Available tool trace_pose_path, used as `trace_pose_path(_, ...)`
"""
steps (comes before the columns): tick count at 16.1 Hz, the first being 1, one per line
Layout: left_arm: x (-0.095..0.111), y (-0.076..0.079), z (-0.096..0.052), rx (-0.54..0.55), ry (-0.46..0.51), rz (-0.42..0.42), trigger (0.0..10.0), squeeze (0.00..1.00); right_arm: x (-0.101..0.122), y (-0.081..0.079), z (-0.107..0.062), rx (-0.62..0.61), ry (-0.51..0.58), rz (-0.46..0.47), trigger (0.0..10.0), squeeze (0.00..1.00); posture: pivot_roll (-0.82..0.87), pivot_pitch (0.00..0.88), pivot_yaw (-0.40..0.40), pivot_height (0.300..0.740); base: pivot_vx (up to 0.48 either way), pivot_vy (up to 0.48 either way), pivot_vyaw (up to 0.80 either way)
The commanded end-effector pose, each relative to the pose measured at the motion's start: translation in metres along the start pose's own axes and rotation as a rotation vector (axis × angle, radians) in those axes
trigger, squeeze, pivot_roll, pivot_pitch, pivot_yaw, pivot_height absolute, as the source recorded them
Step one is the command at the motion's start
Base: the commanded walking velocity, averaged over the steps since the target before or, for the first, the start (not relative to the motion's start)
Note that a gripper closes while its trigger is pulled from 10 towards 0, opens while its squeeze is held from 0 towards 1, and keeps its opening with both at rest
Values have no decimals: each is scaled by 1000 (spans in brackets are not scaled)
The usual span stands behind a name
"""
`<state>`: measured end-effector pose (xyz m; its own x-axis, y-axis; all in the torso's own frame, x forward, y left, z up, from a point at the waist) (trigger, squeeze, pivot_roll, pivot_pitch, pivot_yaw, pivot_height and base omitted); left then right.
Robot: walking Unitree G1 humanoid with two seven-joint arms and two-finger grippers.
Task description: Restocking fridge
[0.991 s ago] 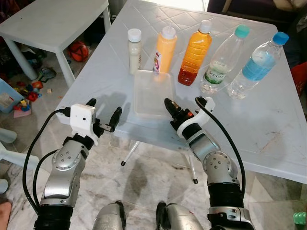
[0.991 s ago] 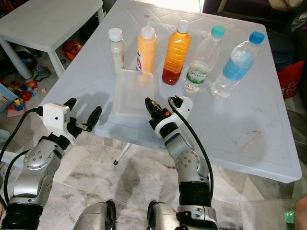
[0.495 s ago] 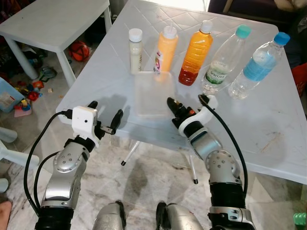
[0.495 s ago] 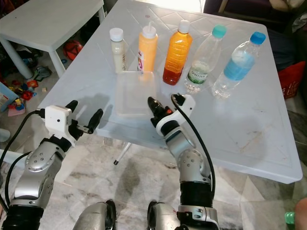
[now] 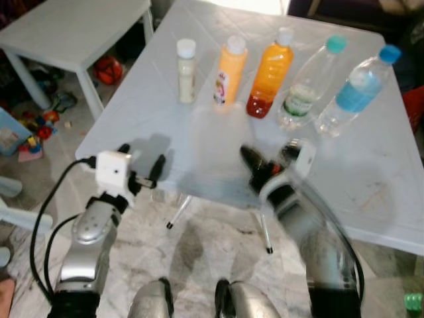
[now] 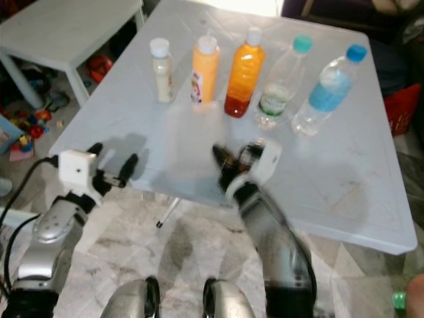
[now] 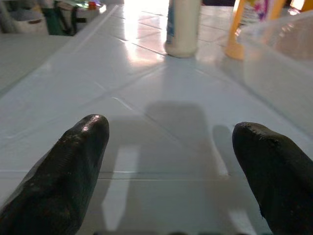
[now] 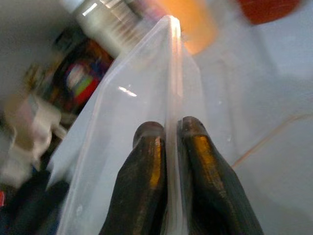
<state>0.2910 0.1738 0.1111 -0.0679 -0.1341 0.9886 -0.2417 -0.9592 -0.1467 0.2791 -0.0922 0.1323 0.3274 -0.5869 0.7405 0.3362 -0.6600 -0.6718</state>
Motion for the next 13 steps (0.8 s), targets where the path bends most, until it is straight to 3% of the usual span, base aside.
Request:
trace_pose_path(1, -7, -6, -8, 39, -32, -16, 10000, 0, -9, 0, -6, 7, -55, -65, 10000, 0, -16, 93, -44, 740, 0, 0, 0)
trace_pose_path(4, -19, -10, -14, 84, -86, -33, 10000, 0, -5, 0, -16, 28, -57, -117, 10000, 0, -20, 70, -40, 740, 0, 0, 0)
trace_pose_path(8, -19, -13, -16, 116, -103, -37, 10000, 0, -4, -4, -19, 47, -38, -218, 10000, 0, -16, 71, -41, 740, 0, 0, 0)
trace_pose_path(13, -9, -12, -2, 111, -72, -15, 10000, 0, 12, 7, -9, -57, 48, -329, 10000, 0, -23, 83, -31, 740, 0, 0, 0)
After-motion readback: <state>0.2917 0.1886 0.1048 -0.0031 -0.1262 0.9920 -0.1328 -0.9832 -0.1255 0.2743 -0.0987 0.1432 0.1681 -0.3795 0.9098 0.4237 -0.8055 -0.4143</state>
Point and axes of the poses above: a point about 5 cm out from each wrist's last joint towards the gripper, its own z axis pointing out of the wrist towards the gripper, its own x axis along the axis of the wrist's last joint, y = z × x, the point moved 2 cm from there along z, pointing out of the wrist towards the gripper, and after that the axes turned 5 degrees about z, right-handed, at the moved point
